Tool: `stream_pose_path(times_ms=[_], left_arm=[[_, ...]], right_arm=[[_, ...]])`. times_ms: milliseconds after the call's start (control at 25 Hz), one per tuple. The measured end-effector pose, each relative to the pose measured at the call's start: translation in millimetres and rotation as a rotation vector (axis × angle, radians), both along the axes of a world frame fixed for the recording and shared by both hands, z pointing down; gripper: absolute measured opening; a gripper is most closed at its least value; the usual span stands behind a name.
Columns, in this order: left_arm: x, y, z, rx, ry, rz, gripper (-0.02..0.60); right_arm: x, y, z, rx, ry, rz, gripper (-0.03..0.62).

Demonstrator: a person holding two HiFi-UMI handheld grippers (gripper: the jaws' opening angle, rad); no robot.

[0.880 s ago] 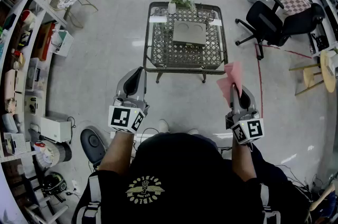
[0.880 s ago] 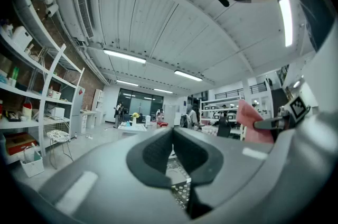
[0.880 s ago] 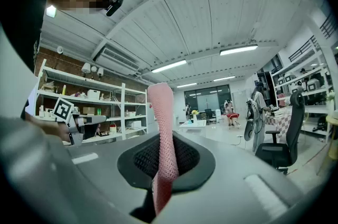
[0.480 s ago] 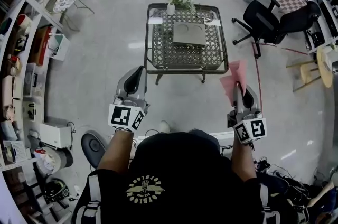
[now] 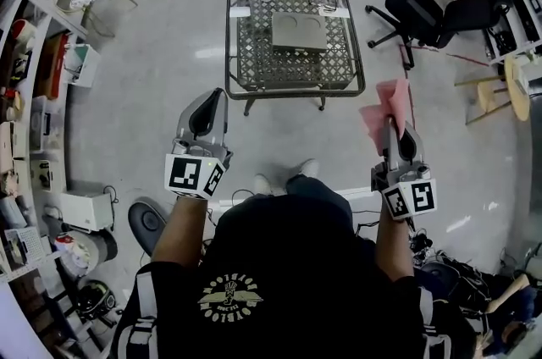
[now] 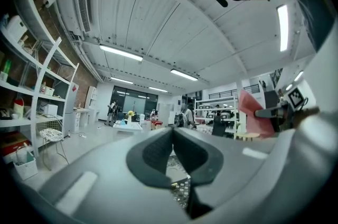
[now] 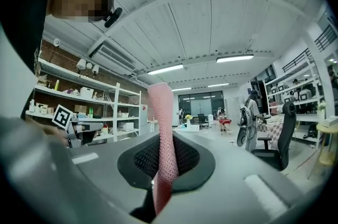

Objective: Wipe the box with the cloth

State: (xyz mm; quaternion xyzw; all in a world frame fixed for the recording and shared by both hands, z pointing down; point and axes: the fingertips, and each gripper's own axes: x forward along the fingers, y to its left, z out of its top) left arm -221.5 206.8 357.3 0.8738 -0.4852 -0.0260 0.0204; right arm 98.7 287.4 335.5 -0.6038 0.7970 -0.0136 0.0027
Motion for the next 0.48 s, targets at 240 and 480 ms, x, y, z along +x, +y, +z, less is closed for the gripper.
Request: stream_pose_path(times_ms=[240, 480], left_arm=[[3, -13, 10, -0.024, -0.018, 0.009, 0.000], [28, -36, 6, -0.011, -0.032, -0.003, 0.000]], right_arm=[[0, -11, 8, -0.020, -0.012, -0.002, 0.015], [22, -36, 15, -0.019, -0.033, -0.035, 0.016]])
